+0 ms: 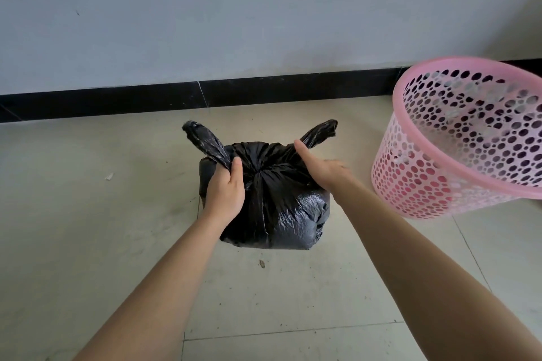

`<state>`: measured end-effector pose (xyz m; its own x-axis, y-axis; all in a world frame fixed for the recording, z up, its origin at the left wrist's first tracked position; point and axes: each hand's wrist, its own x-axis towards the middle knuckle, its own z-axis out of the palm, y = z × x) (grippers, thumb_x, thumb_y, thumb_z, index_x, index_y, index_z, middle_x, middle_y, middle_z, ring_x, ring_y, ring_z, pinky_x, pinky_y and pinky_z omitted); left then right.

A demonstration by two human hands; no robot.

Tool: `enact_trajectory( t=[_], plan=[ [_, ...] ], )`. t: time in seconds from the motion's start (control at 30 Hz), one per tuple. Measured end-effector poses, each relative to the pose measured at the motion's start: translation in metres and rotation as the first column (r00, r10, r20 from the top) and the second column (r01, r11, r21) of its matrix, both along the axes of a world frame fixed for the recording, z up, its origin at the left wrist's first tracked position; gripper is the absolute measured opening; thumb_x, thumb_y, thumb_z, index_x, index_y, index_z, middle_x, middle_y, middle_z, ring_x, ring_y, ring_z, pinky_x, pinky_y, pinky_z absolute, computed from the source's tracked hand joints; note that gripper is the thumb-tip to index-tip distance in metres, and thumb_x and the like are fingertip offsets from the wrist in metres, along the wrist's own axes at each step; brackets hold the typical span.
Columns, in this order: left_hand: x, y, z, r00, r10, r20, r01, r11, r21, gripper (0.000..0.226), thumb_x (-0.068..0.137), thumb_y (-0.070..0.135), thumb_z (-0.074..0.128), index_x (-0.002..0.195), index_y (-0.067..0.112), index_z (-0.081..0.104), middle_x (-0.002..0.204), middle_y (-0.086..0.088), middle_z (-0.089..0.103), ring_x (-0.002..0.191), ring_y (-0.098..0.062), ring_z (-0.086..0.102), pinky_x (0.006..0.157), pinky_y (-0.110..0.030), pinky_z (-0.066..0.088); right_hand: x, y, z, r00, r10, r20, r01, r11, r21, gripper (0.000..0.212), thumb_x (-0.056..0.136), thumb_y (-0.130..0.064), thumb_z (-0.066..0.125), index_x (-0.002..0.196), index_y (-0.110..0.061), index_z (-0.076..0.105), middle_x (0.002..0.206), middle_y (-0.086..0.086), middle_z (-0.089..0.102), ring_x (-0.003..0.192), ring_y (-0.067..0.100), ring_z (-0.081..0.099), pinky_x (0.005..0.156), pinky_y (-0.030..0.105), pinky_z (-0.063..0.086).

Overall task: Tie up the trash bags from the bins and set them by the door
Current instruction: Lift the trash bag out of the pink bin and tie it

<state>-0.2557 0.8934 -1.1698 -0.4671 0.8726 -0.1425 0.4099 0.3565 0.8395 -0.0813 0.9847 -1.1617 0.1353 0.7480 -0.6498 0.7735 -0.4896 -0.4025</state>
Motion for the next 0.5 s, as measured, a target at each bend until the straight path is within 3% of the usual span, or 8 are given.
enact_trajectory(
  t=[0.07, 0.17, 0.23, 0.3, 0.33, 0.4, 0.5],
  plan=[
    [0.002, 0.000, 0.002, 0.995, 0.046, 0.092, -0.042, 0.998, -0.044, 0.040, 0.107, 0.040, 0.029, 0.102, 0.009, 0.054, 0.099, -0.002, 0.057, 0.093, -0.019, 0.051, 0.086, -0.029, 0.031, 0.005, -0.001, -0.007, 0.993, 0.118, 0.001, -0.118, 0.993, -0.022, 0.145, 0.048, -0.107, 0.007, 0.157, -0.014, 0.028, 0.164, 0.023, 0.016, 0.153, 0.039, 0.008, 0.122, 0.055, 0.008],
    [0.002, 0.003, 0.003, 0.987, 0.055, 0.150, -0.049, 0.998, -0.041, 0.037, 0.106, 0.030, 0.029, 0.105, 0.010, 0.060, 0.103, -0.001, 0.054, 0.107, -0.022, 0.048, 0.086, -0.027, 0.029, -0.004, -0.001, -0.008, 0.971, 0.238, -0.029, -0.232, 0.962, 0.144, 0.110, 0.076, -0.094, 0.015, 0.155, -0.019, 0.034, 0.165, 0.020, 0.014, 0.153, 0.039, 0.003, 0.123, 0.056, 0.005],
    [0.005, 0.001, 0.008, 0.985, 0.057, 0.164, -0.064, 0.997, 0.036, 0.038, 0.106, 0.025, 0.030, 0.104, 0.009, 0.065, 0.096, 0.003, 0.054, 0.105, -0.020, 0.050, 0.079, -0.021, 0.032, -0.016, 0.002, -0.003, 0.944, 0.317, -0.092, -0.260, 0.885, 0.385, 0.079, 0.094, -0.075, 0.029, 0.146, -0.019, 0.049, 0.156, 0.018, 0.037, 0.149, 0.036, 0.022, 0.121, 0.046, 0.020],
    [0.004, 0.000, 0.009, 0.994, 0.072, 0.087, -0.088, 0.977, 0.193, 0.040, 0.106, 0.036, 0.031, 0.100, 0.020, 0.067, 0.096, 0.002, 0.058, 0.105, -0.019, 0.053, 0.084, -0.021, 0.035, -0.027, 0.002, 0.009, 0.883, 0.319, -0.343, -0.099, 0.843, 0.528, 0.051, 0.102, -0.054, 0.041, 0.125, -0.014, 0.065, 0.122, 0.008, 0.064, 0.122, 0.022, 0.055, 0.098, 0.029, 0.039],
    [0.003, 0.000, 0.010, 0.996, 0.084, 0.023, -0.088, 0.957, 0.276, 0.038, 0.104, 0.043, 0.030, 0.093, 0.031, 0.064, 0.098, -0.002, 0.061, 0.105, -0.021, 0.056, 0.089, -0.027, 0.038, -0.032, 0.000, 0.015, 0.836, 0.288, -0.468, 0.003, 0.849, 0.528, 0.044, 0.104, -0.048, 0.042, 0.115, -0.015, 0.068, 0.111, 0.003, 0.067, 0.109, 0.017, 0.060, 0.089, 0.026, 0.041],
    [0.001, 0.004, 0.014, 0.992, 0.123, -0.020, -0.107, 0.923, 0.371, 0.033, 0.101, 0.047, 0.032, 0.079, 0.040, 0.056, 0.097, -0.006, 0.063, 0.100, -0.022, 0.058, 0.090, -0.035, 0.042, -0.038, -0.002, 0.021, 0.786, 0.201, -0.584, 0.159, 0.848, 0.505, 0.046, 0.105, -0.045, 0.038, 0.102, -0.014, 0.071, 0.097, -0.003, 0.068, 0.099, 0.016, 0.062, 0.086, 0.028, 0.044],
    [0.006, 0.013, 0.026, 0.962, 0.223, 0.161, -0.261, 0.923, 0.282, 0.036, 0.102, 0.049, 0.036, 0.074, 0.034, 0.055, 0.102, -0.007, 0.063, 0.096, -0.020, 0.058, 0.090, -0.035, 0.042, -0.037, -0.003, 0.018, 0.852, 0.129, -0.507, 0.172, 0.847, 0.503, 0.057, 0.106, -0.048, 0.029, 0.094, -0.008, 0.068, 0.089, -0.001, 0.065, 0.097, 0.022, 0.061, 0.090, 0.033, 0.045]
  ],
)
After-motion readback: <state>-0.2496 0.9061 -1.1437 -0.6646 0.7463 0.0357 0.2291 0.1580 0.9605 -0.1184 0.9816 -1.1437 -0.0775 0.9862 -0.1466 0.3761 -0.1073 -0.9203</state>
